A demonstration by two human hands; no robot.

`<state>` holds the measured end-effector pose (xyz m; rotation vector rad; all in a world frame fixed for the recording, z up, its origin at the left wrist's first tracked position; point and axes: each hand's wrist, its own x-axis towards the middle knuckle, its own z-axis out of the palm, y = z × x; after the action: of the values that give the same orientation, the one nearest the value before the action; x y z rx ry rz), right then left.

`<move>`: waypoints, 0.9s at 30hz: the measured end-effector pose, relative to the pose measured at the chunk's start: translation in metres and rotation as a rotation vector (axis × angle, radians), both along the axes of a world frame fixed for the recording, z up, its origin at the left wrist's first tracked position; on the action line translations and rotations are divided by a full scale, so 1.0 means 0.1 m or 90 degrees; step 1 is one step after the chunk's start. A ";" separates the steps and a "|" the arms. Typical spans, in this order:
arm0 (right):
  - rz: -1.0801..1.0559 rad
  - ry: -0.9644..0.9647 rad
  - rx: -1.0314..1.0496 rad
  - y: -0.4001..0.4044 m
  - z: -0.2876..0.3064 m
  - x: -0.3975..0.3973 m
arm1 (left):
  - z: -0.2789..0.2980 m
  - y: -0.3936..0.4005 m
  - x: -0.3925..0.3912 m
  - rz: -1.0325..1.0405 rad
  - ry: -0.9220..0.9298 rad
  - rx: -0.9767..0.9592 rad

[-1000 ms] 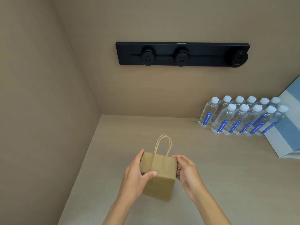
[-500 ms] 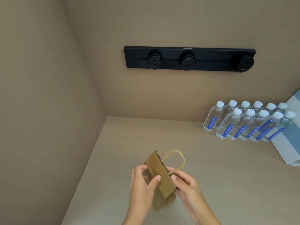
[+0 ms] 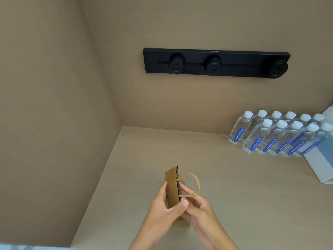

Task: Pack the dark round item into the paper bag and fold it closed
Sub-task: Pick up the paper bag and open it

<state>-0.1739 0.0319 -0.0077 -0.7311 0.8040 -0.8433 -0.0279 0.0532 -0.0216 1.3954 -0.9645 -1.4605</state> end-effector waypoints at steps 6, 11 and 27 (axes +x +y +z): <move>-0.016 -0.037 0.037 0.04 0.00 0.02 | 0.05 0.02 0.07 -0.013 0.050 0.040; -0.012 -0.039 0.052 0.04 0.02 0.05 | 0.04 -0.01 0.07 -0.007 0.047 0.040; -0.073 0.146 -0.045 0.00 -0.06 0.10 | 0.22 -0.06 0.10 0.008 -0.090 0.081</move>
<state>-0.1640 0.0317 -0.0141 -0.8612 1.0335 -0.9041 -0.0181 0.0474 0.0006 1.6124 -0.9619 -1.4495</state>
